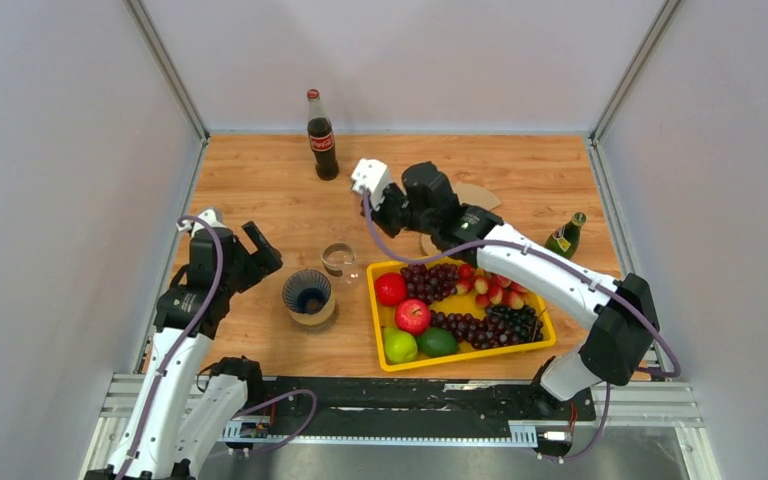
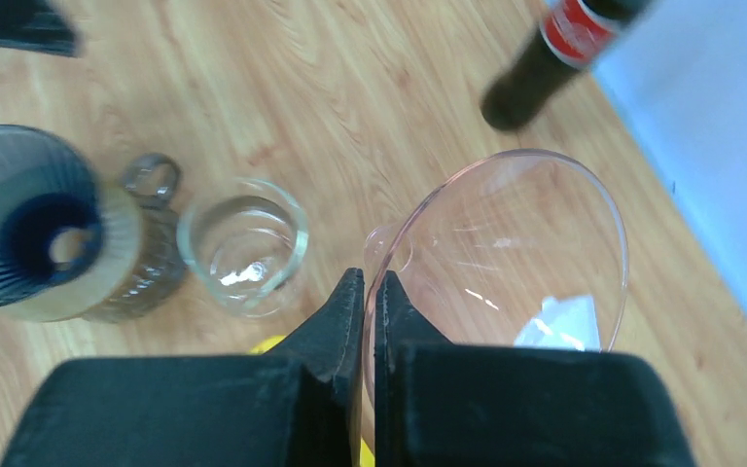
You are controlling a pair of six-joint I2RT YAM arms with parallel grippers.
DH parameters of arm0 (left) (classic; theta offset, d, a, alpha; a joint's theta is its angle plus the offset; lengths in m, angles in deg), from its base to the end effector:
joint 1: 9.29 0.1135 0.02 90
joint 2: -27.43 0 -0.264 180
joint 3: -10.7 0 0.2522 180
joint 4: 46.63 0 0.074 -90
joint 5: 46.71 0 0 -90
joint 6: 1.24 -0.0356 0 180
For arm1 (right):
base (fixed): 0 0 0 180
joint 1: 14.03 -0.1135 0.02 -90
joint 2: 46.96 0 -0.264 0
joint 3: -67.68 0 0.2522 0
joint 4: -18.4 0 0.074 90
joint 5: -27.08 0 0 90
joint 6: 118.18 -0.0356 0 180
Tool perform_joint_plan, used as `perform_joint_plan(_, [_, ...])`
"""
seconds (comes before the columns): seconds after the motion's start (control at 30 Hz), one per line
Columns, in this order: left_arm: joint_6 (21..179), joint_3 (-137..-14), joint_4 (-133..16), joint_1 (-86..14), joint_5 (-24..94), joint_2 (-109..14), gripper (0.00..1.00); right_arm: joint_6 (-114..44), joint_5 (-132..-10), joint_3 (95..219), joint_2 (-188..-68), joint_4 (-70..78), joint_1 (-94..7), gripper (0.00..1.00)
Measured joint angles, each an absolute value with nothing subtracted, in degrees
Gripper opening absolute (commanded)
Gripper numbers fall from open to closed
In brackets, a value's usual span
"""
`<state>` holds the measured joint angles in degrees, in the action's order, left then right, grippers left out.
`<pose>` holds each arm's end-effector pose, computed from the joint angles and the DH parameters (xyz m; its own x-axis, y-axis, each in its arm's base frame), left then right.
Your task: Place the coffee filter in the dripper
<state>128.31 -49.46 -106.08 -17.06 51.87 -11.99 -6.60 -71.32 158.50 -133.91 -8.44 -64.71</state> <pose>0.1366 -0.0133 0.3022 -0.4895 -0.5687 -0.6611 -0.3804 0.8214 -0.4249 0.2229 0.2804 0.3515 0.0829 -0.4730 -0.8771 -0.8819 0.3751 -0.2856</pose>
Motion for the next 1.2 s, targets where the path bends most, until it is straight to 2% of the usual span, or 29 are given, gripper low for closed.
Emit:
perform_joint_plan(0.23, [128.1,-49.5,-104.5,-17.1,49.0,-15.8,1.0,-16.8,-78.1,157.7,-137.9,-8.3,-53.1,0.02])
perform_joint_plan(0.47, [127.3,-49.5,-101.5,-17.1,45.4,-22.7,1.0,-24.6,-89.6,158.0,-149.0,-7.5,-49.1,0.03])
perform_joint_plan(0.7, [127.0,-50.5,-100.7,-17.1,44.4,-25.7,1.0,-27.5,-92.5,160.3,-156.0,-7.8,-47.9,0.11])
perform_joint_plan(1.07, [126.9,-51.6,-100.2,-17.1,44.4,-26.8,1.0,-30.3,-93.4,162.4,-157.7,-6.9,-46.8,0.55])
perform_joint_plan(1.2, [126.8,-52.1,-100.3,-17.1,44.4,-27.1,1.0,-30.8,-92.5,163.0,-157.6,-6.6,-45.8,0.67])
